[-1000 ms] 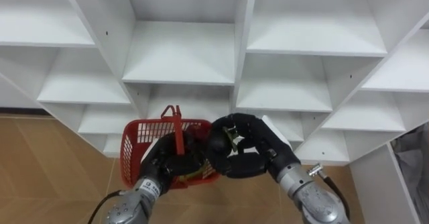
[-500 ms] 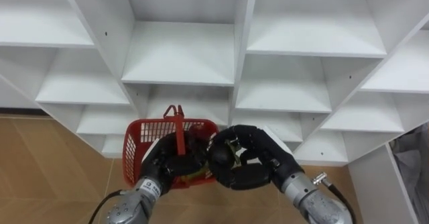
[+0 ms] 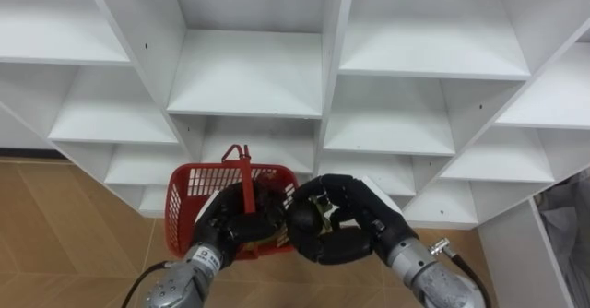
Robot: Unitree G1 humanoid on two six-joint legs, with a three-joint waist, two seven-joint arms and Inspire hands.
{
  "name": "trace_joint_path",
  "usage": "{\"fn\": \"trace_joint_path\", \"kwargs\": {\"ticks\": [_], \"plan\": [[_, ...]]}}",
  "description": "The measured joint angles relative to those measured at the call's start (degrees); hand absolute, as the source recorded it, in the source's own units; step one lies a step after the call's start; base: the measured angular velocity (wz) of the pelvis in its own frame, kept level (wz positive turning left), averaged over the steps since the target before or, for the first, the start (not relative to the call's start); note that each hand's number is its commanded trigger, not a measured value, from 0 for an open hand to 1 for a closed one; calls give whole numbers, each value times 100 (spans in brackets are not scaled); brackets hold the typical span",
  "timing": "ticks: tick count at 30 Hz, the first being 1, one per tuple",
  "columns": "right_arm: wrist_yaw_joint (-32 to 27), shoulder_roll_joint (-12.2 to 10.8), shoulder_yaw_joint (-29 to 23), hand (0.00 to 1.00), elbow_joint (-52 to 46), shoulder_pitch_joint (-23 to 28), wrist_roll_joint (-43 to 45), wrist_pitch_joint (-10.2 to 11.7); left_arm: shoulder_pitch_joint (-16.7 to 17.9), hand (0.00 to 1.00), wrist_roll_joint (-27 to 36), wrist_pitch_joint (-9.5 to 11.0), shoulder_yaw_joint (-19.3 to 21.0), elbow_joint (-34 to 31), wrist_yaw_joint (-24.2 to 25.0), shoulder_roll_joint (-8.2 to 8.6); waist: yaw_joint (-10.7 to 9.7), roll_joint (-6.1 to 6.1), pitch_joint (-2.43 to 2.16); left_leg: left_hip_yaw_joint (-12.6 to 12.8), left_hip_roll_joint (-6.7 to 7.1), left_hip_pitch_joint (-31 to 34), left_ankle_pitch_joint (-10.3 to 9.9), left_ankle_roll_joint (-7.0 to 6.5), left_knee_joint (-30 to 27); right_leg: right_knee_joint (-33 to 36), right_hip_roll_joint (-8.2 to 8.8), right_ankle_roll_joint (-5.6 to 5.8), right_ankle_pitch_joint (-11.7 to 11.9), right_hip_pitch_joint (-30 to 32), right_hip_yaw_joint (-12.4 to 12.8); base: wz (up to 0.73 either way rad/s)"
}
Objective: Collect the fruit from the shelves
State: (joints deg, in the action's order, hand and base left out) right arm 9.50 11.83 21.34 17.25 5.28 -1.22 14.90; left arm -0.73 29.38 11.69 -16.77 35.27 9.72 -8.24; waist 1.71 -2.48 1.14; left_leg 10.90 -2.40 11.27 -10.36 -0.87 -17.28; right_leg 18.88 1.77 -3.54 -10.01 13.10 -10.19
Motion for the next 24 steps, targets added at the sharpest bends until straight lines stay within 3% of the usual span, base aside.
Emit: {"fn": "trace_joint_path", "kwargs": {"ticks": [12,13,14,15,16,17,24], "plan": [[2,-30,1,100,0,31,-1,-11,1,100,5,0,-26,1,8,-22,2,-31,-7,0,-1,-1,0,0,-6,4,0,0,0,-1,2,0],[2,-33,2,74,0,31,-1,-11,1,100,8,0,-27,1,9,-22,2,-33,-6,0,-1,-1,0,0,-8,6,0,0,0,-1,2,0],[3,-36,2,65,0,31,-1,-11,2,100,9,0,-27,1,11,-23,3,-35,-5,0,-1,-2,0,0,-10,8,0,0,0,-1,2,0],[3,-37,2,31,0,31,-1,-11,2,100,9,0,-27,1,11,-23,2,-37,-5,0,-1,-2,0,0,-11,9,0,0,0,-1,2,0],[3,-40,2,10,0,31,-1,-11,2,100,10,0,-27,1,13,-23,3,-41,-4,0,-1,-3,0,0,-12,10,0,0,0,-1,3,0],[3,-42,2,0,0,31,-1,-11,4,100,11,0,-27,1,13,-24,3,-46,-3,0,-2,-3,0,0,-12,11,0,0,0,-1,3,0],[5,-53,3,0,0,31,-2,-38,14,100,17,0,-30,2,16,-31,2,-69,-1,0,-3,0,0,0,-13,10,0,0,0,0,3,0]]}}
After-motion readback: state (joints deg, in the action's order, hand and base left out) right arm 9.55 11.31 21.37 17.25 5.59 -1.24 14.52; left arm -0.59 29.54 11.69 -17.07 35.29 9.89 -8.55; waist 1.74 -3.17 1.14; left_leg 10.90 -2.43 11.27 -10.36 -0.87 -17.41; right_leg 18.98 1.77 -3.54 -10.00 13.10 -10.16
